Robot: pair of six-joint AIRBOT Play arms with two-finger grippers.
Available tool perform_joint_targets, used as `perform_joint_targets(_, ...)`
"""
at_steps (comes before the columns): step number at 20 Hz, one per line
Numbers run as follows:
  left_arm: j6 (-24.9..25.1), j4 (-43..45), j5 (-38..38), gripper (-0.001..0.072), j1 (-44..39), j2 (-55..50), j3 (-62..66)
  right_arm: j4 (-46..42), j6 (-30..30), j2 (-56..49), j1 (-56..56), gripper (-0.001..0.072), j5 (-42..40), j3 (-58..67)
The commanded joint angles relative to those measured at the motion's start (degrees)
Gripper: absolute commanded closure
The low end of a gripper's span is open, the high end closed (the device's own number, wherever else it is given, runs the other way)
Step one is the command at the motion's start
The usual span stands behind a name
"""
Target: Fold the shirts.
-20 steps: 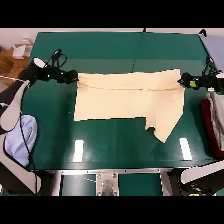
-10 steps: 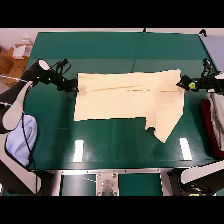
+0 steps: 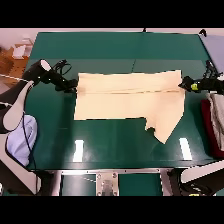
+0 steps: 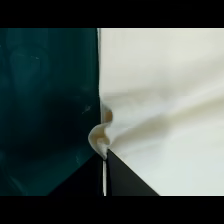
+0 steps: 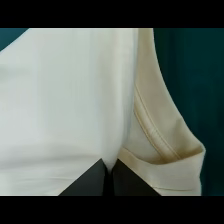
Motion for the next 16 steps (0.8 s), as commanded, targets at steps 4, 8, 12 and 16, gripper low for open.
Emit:
perform_joint_targets(4,-0.24,-0.76,-7.82,0.0456,-0.68,0.04,3.93,0.44,1.36,-0.31,-0.55,0.048,4.96,2.71)
perform_joint_targets(8,-2.14,-0.28,-25.68,0.0215,0.68,0.07,13.68,-0.11,5.05,0.79,-3.72,0.0476,16.41,8.96)
perform_joint_targets(12,-4.74,-0.42,-29.66,0.0216,3.08,5.46,8.15,-0.09,4.39,8.33,-8.28,0.0476,20.87,1.95)
perform_joint_targets(16,-5.38,-0.59,-16.44,0.0216,3.17,22.05,-18.71,2.21,0.76,19.17,-14.75,0.0476,18.84,-13.35)
